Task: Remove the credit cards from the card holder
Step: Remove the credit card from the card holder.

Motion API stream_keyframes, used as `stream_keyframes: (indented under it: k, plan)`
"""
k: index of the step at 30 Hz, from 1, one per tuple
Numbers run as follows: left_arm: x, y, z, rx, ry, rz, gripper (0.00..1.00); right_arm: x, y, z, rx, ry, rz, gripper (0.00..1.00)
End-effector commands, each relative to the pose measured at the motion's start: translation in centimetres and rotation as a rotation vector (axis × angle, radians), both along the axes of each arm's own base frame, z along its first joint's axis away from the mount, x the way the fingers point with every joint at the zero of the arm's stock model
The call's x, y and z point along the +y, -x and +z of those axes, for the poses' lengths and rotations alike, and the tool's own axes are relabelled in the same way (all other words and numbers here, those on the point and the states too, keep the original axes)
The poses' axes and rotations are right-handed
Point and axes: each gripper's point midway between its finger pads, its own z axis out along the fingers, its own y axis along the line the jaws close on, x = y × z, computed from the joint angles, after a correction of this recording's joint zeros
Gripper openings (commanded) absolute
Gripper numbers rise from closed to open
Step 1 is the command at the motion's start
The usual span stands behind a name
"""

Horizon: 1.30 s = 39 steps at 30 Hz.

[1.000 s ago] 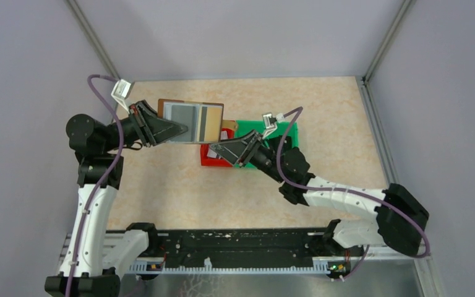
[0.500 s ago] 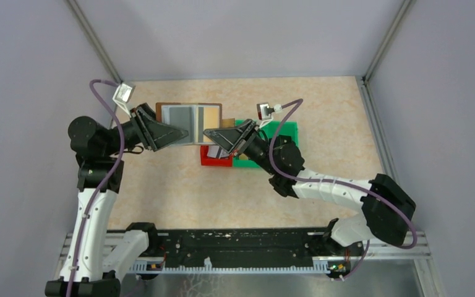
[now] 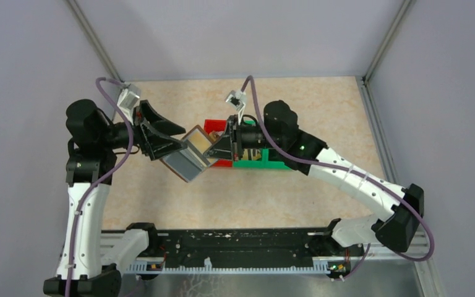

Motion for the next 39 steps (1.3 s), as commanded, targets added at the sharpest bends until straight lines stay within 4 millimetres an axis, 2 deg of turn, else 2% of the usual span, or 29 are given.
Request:
stream_keyframes:
  k: [1, 5, 11, 15, 20, 24, 26, 27, 29, 31, 34, 39]
  plan:
    - [-0.4, 2.9, -2.2, -0.01, -0.009, -0.19, 0.67, -1.0, 3.3, -1.3, -0.066, 0.141, 0.233, 0.0]
    - [-0.3, 3.7, -3.5, -0.011, -0.014, -0.208, 0.53, -0.7, 3.1, -0.9, -0.098, 0.19, 0.27, 0.0]
    - [-0.2, 4.4, -4.8, -0.005, -0.026, -0.217, 0.48, 0.3, 2.9, 0.3, -0.121, 0.186, 0.33, 0.0]
    - [-0.3, 4.5, -5.2, -0.011, -0.025, -0.228, 0.41, 1.2, 3.2, 0.6, -0.128, 0.193, 0.37, 0.0]
    - [-0.3, 4.4, -6.3, 0.086, 0.002, -0.252, 0.26, 2.6, 3.1, 0.6, -0.13, 0.191, 0.403, 0.0]
    - [-0.4, 4.1, -6.1, 0.125, 0.02, -0.256, 0.02, 3.3, 2.5, 0.4, -0.125, 0.188, 0.388, 0.0]
    - [-0.4, 4.0, -5.7, 0.116, 0.019, -0.245, 0.0, 3.4, 1.8, 0.6, -0.131, 0.171, 0.342, 0.15]
    - [-0.4, 3.9, -5.5, 0.116, 0.021, -0.236, 0.0, 3.4, 1.3, 1.0, -0.133, 0.143, 0.312, 0.19]
    - [-0.5, 3.6, -5.0, 0.131, 0.028, -0.218, 0.0, 2.9, 0.1, 2.1, -0.09, 0.051, 0.222, 0.35]
    - [-0.5, 3.2, -4.4, 0.15, 0.041, -0.191, 0.0, 1.6, -0.9, 3.5, -0.083, -0.093, 0.125, 0.44]
    - [-0.6, 2.2, -3.5, 0.167, 0.074, -0.125, 0.0, -0.5, -1.0, 5.5, -0.084, -0.31, 0.017, 0.57]
    - [-0.6, 0.9, -1.6, 0.201, 0.172, -0.021, 0.0, -2.0, -0.2, 6.9, -0.002, -0.512, 0.006, 0.54]
